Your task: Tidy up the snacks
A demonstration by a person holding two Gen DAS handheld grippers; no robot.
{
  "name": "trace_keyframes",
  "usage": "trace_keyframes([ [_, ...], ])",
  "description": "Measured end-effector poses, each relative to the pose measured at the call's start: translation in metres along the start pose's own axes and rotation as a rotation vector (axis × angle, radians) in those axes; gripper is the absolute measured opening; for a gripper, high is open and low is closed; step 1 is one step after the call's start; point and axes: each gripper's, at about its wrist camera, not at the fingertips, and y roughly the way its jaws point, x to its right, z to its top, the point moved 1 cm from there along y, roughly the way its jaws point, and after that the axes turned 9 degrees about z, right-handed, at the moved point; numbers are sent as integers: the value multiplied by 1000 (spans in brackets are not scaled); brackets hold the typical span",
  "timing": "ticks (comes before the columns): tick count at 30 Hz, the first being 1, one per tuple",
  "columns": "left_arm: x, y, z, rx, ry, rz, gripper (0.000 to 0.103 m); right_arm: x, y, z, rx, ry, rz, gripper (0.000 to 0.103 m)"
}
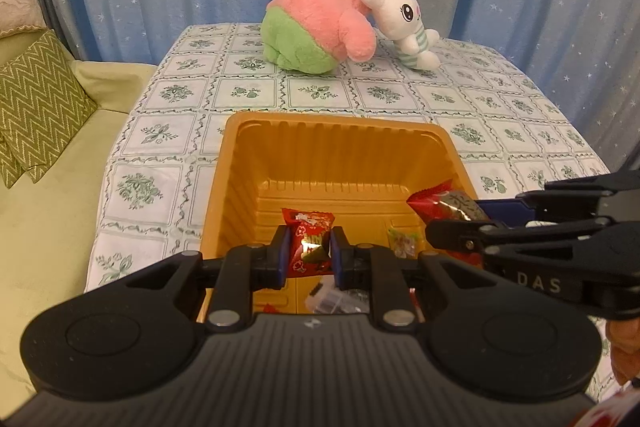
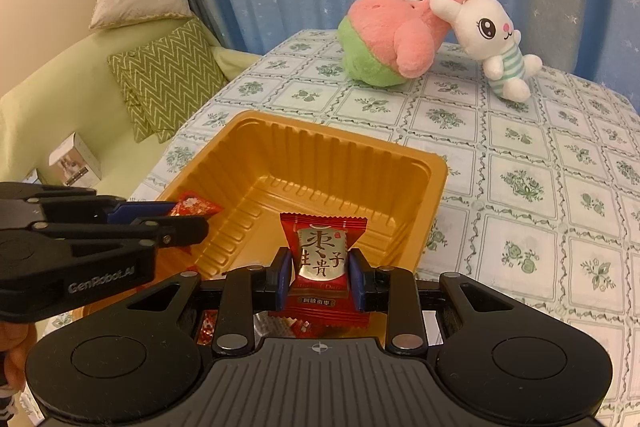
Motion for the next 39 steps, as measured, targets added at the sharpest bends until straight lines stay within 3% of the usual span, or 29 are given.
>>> trace_keyframes([
  [2, -1, 3, 2, 11, -12, -19, 19, 1, 1, 1, 0, 0, -1, 31],
  [5, -1, 6, 2, 14, -15, -5, 33, 2, 1, 1, 0, 0, -1, 31],
  [13, -8, 1, -5, 1, -7, 11, 35, 0, 1, 1, 2, -2, 6, 31],
  [22, -15, -18, -11, 26, 28, 48, 50, -6, 3, 9, 21, 2, 30, 31],
  [26, -20, -26, -16, 33, 26, 63, 60, -8, 5, 18, 45, 13, 79, 31],
  [27, -20, -28, -18, 34, 26, 66, 62, -6, 5, 20, 43, 32, 92, 34],
  [28, -21, -30, -20, 38, 28, 70, 63, -3, 5, 22, 44, 51, 97, 48],
  [30, -22, -35, -24, 48, 30, 80, 71, 1, 0, 23, 65, 73, 86, 65],
  [36, -21, -52, -36, 66, 5, 68, 94, 6, -23, 10, 80, 106, 51, 66],
  [39, -19, -64, -43, 80, -14, 51, 100, 7, -38, 0, 75, 132, 37, 66],
])
